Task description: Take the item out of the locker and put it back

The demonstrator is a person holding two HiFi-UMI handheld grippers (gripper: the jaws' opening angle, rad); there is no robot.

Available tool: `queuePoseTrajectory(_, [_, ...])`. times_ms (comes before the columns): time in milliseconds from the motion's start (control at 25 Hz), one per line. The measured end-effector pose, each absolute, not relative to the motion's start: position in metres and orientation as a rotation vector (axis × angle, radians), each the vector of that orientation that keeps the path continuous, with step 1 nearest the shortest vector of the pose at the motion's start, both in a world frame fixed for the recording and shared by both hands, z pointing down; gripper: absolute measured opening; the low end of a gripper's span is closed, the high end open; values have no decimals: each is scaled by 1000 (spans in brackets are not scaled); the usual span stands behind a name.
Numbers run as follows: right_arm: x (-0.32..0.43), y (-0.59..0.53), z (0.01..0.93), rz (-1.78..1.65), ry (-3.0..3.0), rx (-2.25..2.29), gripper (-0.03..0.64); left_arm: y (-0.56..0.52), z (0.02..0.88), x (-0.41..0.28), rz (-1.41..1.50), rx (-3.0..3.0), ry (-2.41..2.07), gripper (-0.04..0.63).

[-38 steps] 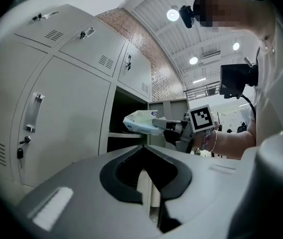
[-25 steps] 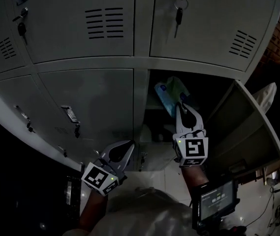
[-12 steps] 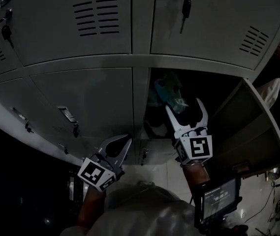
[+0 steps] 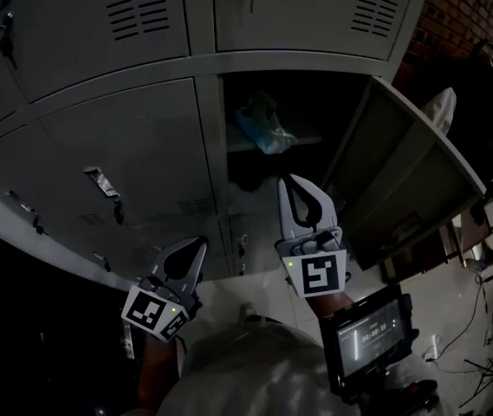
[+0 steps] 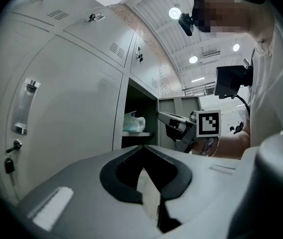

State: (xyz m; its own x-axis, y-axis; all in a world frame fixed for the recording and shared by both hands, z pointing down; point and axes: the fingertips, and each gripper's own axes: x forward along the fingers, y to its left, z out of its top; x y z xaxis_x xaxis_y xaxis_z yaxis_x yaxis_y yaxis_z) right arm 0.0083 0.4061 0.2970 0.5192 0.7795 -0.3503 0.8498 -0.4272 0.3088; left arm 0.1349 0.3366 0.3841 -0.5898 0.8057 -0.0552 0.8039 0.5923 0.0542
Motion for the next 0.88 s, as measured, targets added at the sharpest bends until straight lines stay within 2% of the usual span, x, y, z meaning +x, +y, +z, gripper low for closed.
queuePoseTrajectory(480, [2,219,342,-109,1426,2455,0,156,418,131,177,1339,2798,0])
queuePoseTrajectory(880, [-42,149,354,-70,1409,2611,0,95,396,84,103,1357,2761,0])
